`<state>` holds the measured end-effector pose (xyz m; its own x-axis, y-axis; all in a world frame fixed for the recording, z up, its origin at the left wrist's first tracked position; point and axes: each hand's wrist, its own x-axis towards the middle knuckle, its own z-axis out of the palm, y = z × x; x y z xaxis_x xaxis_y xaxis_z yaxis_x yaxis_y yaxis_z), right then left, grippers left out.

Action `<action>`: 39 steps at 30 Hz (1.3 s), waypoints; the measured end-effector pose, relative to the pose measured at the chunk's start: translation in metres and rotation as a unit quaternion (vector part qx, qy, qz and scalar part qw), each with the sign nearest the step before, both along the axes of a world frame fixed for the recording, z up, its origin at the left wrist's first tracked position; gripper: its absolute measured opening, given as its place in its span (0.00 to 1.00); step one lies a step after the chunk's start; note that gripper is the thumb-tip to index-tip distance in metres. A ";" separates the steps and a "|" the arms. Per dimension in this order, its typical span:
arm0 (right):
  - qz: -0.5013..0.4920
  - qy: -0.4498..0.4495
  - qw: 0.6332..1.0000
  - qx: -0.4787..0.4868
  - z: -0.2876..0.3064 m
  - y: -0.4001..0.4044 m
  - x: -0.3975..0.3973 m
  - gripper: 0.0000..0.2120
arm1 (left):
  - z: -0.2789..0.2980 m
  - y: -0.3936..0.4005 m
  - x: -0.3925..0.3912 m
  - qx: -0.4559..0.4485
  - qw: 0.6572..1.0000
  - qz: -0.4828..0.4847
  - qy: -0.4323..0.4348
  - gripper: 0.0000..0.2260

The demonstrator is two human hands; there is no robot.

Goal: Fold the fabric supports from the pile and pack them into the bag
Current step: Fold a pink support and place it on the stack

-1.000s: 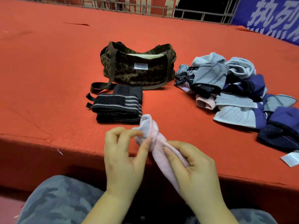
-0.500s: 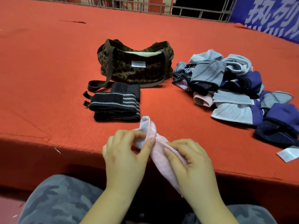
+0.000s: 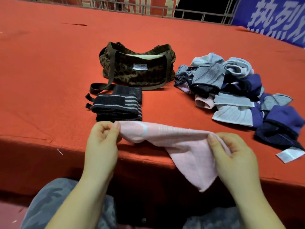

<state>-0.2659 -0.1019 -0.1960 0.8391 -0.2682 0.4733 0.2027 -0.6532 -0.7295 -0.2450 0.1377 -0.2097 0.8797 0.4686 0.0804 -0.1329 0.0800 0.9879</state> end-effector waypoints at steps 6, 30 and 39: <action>0.026 0.027 0.998 0.056 0.012 -0.003 -0.006 0.09 | 0.016 -0.011 -0.007 0.085 0.996 -0.012 -0.038 0.06; -0.018 0.216 0.976 -0.027 0.034 -0.042 0.068 0.10 | 0.012 -0.019 0.018 0.106 0.945 -0.309 0.031 0.32; -0.065 0.113 0.986 -0.102 -0.027 -0.029 -0.001 0.27 | -0.016 -0.022 0.021 0.397 0.915 -0.075 0.017 0.05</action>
<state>-0.2672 -0.1312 -0.2229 0.8944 -0.2985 0.3331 -0.0446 -0.8006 -0.5976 -0.2245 0.1159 -0.2252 0.9376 0.1476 0.3148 -0.1483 -0.6492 0.7460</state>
